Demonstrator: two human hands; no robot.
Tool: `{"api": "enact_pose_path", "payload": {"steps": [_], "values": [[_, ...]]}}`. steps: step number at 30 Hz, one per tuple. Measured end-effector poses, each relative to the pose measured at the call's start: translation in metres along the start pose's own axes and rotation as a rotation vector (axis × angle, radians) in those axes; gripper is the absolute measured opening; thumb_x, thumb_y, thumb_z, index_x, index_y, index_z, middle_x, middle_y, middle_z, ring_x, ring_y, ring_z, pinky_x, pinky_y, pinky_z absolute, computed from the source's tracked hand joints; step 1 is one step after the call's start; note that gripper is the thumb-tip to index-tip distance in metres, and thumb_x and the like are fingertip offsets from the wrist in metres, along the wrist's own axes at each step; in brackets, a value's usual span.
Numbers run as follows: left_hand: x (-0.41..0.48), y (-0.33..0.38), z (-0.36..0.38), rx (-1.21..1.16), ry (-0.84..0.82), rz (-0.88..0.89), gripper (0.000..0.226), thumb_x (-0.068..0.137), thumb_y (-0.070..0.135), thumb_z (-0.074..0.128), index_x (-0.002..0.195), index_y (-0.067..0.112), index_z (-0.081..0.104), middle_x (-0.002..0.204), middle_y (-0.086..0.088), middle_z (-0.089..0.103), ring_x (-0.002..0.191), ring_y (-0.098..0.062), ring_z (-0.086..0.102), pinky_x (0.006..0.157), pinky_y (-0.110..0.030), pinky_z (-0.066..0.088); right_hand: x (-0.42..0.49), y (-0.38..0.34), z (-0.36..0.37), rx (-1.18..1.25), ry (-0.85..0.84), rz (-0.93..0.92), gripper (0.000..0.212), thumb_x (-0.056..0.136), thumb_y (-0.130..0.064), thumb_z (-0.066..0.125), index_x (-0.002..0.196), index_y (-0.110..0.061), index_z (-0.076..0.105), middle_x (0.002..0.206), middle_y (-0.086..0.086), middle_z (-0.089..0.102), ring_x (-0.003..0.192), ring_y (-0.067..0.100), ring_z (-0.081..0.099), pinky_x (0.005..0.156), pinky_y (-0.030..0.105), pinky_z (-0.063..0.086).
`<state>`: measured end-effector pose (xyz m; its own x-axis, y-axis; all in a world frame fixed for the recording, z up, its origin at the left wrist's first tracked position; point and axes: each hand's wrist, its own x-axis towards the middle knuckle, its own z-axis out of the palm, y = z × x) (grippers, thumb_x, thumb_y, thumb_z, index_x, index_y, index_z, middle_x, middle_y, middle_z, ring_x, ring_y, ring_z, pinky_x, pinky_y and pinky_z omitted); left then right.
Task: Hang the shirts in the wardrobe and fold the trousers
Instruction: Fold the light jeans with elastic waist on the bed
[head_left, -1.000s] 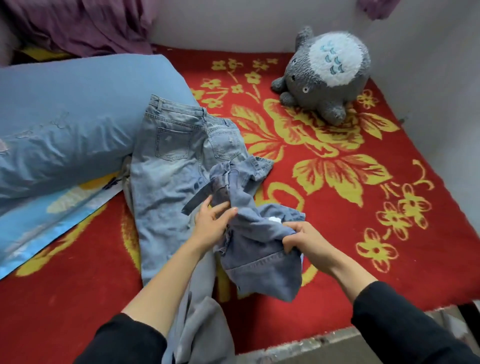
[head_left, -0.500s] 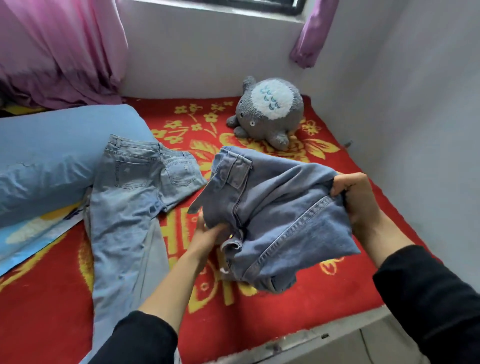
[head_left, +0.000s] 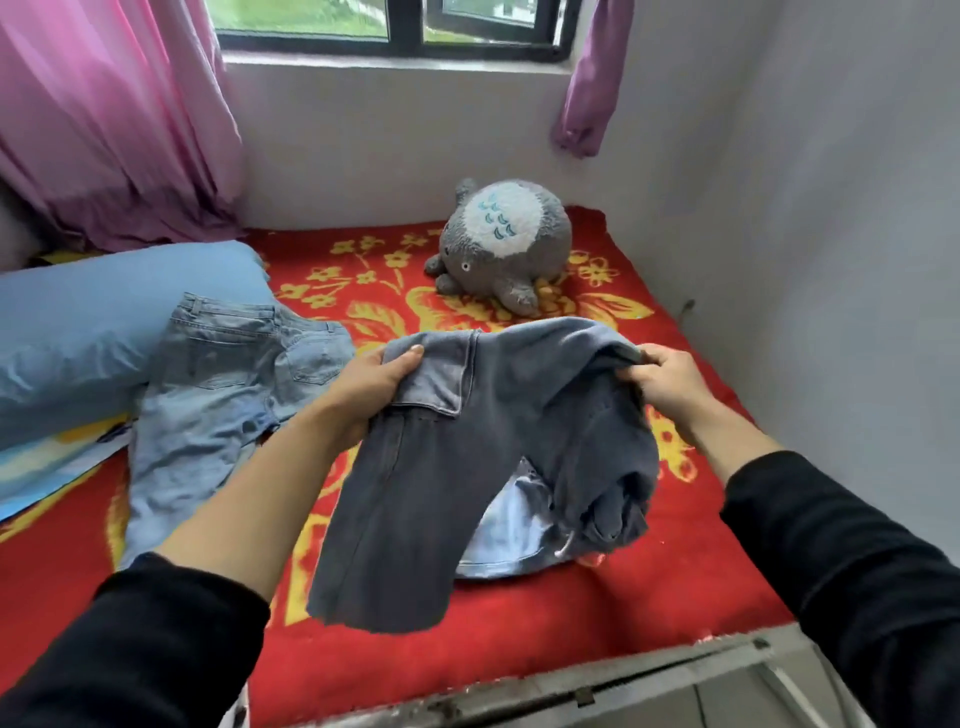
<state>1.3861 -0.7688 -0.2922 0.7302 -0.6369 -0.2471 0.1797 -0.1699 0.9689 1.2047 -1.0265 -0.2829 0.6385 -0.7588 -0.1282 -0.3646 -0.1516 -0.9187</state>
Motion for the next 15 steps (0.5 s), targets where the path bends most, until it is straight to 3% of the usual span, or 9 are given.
{"api": "enact_pose_path", "payload": {"steps": [2, 4, 7, 10, 13, 15], "values": [[0.001, 0.008, 0.018, -0.089, 0.0, -0.072, 0.021, 0.098, 0.024, 0.051, 0.098, 0.009, 0.065, 0.084, -0.005, 0.073, 0.074, -0.016, 0.069, 0.065, -0.025, 0.058, 0.001, 0.016, 0.0, -0.012, -0.043, 0.04, 0.029, 0.084, 0.007, 0.06, 0.109, -0.006, 0.065, 0.098, 0.009, 0.065, 0.08, 0.012, 0.056, 0.055, 0.01, 0.042], [0.001, 0.01, 0.039, -0.094, -0.025, -0.149, 0.022, 0.098, 0.024, 0.05, 0.092, 0.01, 0.065, 0.079, -0.005, 0.072, 0.067, -0.014, 0.07, 0.06, -0.025, 0.057, -0.006, 0.024, 0.002, 0.004, -0.126, 0.089, 0.03, 0.085, 0.006, 0.06, 0.114, -0.003, 0.063, 0.107, 0.014, 0.064, 0.085, 0.016, 0.057, 0.054, 0.013, 0.044], [0.003, -0.009, 0.066, 0.04, -0.11, -0.197, 0.025, 0.098, 0.027, 0.052, 0.103, 0.006, 0.064, 0.098, -0.011, 0.071, 0.084, -0.019, 0.068, 0.078, -0.033, 0.055, -0.018, 0.042, 0.011, -0.046, -0.258, 0.166, 0.027, 0.086, 0.003, 0.058, 0.11, -0.007, 0.065, 0.107, 0.015, 0.068, 0.086, 0.017, 0.059, 0.063, 0.025, 0.046], [0.003, -0.033, 0.079, 0.164, -0.228, -0.173, 0.029, 0.095, 0.032, 0.057, 0.114, 0.011, 0.064, 0.111, -0.008, 0.069, 0.102, -0.018, 0.066, 0.089, -0.034, 0.052, -0.034, 0.064, 0.019, -0.068, -0.299, 0.278, 0.018, 0.09, -0.006, 0.056, 0.102, -0.013, 0.068, 0.096, 0.006, 0.067, 0.086, 0.016, 0.059, 0.064, 0.026, 0.045], [-0.001, -0.052, 0.079, 0.43, -0.343, -0.125, 0.021, 0.089, 0.034, 0.063, 0.085, 0.014, 0.067, 0.084, 0.005, 0.069, 0.079, -0.007, 0.064, 0.071, -0.025, 0.051, -0.044, 0.083, 0.023, -0.055, -0.338, 0.418, 0.016, 0.092, -0.006, 0.054, 0.093, -0.013, 0.068, 0.086, -0.001, 0.064, 0.08, 0.012, 0.058, 0.062, 0.027, 0.046], [-0.005, -0.065, 0.077, 0.538, -0.365, -0.137, 0.032, 0.081, 0.031, 0.069, 0.069, 0.007, 0.05, 0.068, 0.001, 0.046, 0.064, -0.013, 0.044, 0.058, -0.026, 0.037, -0.046, 0.097, 0.028, -0.059, -0.337, 0.488, 0.018, 0.092, -0.005, 0.052, 0.095, -0.011, 0.069, 0.086, 0.002, 0.063, 0.08, 0.013, 0.057, 0.066, 0.029, 0.046]]}}
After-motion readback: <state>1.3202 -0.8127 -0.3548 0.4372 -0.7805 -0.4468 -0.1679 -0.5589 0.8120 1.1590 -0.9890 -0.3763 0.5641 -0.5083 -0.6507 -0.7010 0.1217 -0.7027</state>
